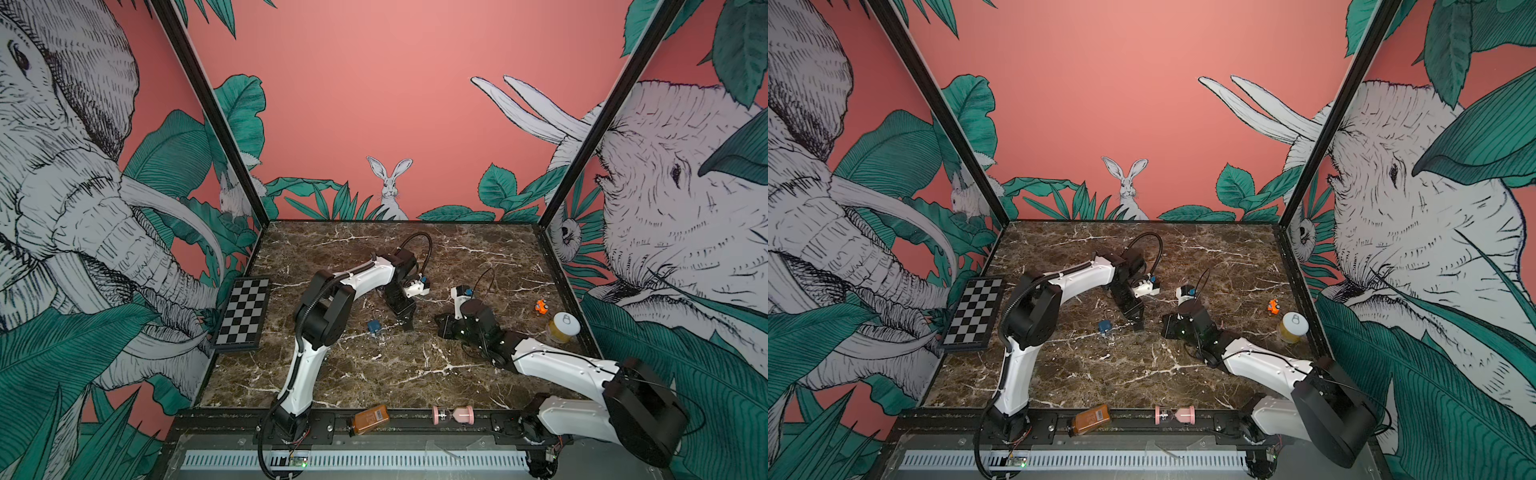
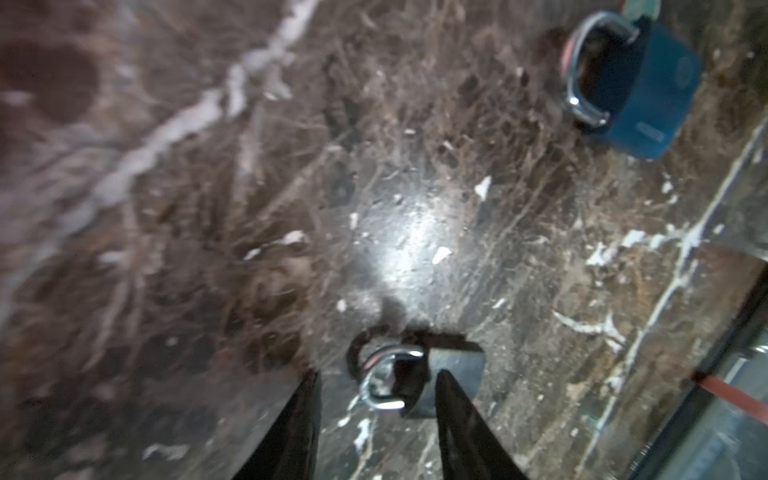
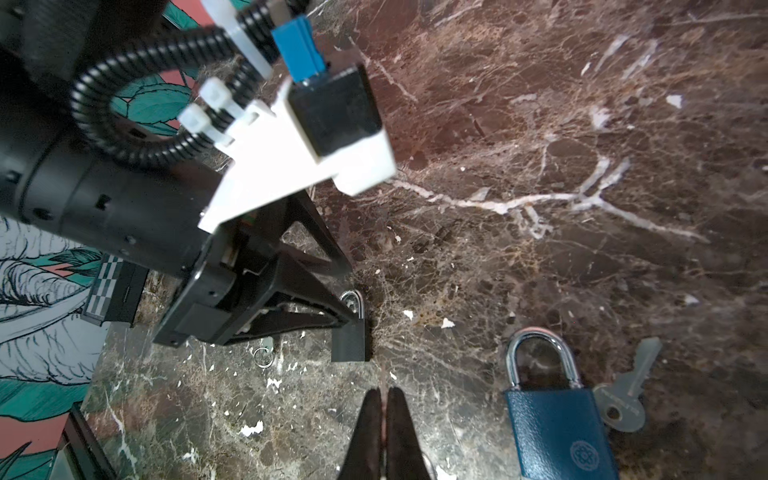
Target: Lock with the key
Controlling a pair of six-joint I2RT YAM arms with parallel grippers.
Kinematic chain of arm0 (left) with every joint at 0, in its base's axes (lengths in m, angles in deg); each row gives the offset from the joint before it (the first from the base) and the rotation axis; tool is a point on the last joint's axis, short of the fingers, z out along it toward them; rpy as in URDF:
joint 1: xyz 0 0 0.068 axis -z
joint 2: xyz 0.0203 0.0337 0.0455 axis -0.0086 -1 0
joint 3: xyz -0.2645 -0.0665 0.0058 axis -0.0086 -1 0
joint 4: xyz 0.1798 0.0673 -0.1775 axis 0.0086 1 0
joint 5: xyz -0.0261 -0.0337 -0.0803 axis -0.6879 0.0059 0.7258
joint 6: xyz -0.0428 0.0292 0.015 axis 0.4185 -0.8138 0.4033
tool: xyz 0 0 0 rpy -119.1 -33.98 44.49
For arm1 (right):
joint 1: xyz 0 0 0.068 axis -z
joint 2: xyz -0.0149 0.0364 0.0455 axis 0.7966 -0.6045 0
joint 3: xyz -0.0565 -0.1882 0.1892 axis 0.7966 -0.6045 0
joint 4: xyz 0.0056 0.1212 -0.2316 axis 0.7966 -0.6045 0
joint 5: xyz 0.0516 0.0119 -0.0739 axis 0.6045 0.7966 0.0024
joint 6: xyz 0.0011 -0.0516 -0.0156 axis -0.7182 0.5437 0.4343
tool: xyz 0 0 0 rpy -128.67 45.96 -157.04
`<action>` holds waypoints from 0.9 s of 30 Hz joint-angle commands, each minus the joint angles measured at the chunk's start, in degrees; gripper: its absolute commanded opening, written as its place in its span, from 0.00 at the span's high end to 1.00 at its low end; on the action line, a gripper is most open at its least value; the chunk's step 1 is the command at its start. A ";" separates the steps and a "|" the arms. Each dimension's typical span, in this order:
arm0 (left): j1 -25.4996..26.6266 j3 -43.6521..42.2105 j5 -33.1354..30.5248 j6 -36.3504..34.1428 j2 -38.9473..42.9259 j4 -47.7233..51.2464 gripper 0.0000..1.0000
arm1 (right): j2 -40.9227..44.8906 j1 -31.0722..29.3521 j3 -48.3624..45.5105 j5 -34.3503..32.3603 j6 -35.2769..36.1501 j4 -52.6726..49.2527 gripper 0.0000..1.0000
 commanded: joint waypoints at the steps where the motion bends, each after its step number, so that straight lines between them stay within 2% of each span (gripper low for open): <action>1: -0.62 -2.13 -3.78 1.28 6.63 -5.26 0.48 | 0.09 -0.84 0.19 -2.69 -0.41 0.36 1.00; 4: -1.08 -4.71 -4.03 2.84 11.02 -9.12 0.39 | -0.99 -1.38 1.09 -3.31 -0.49 0.11 1.00; 6: -1.30 -7.06 -6.28 6.51 13.90 -12.92 0.34 | -2.11 -1.69 1.78 -4.25 -0.70 0.30 1.00; 10: -1.46 -15.85 -12.80 16.07 22.20 -24.39 0.34 | -5.41 -2.47 3.95 -6.35 -1.23 0.71 1.00; 15: -1.52 -30.18 -17.06 25.96 34.51 -39.97 0.35 | -10.10 -3.57 6.59 -9.48 -2.20 1.01 1.00; 18: -1.94 -34.56 -14.55 29.82 39.98 -41.74 0.35 | -13.09 -3.94 8.08 -10.27 -2.39 1.15 1.00; 21: -2.00 -40.71 -11.91 32.76 44.47 -48.99 0.28 | -16.22 -4.38 9.57 -10.35 -2.52 2.13 1.00; 27: -2.27 -43.72 -9.88 33.57 46.39 -51.22 0.26 | -22.21 -5.23 11.32 -10.82 -3.46 6.56 1.00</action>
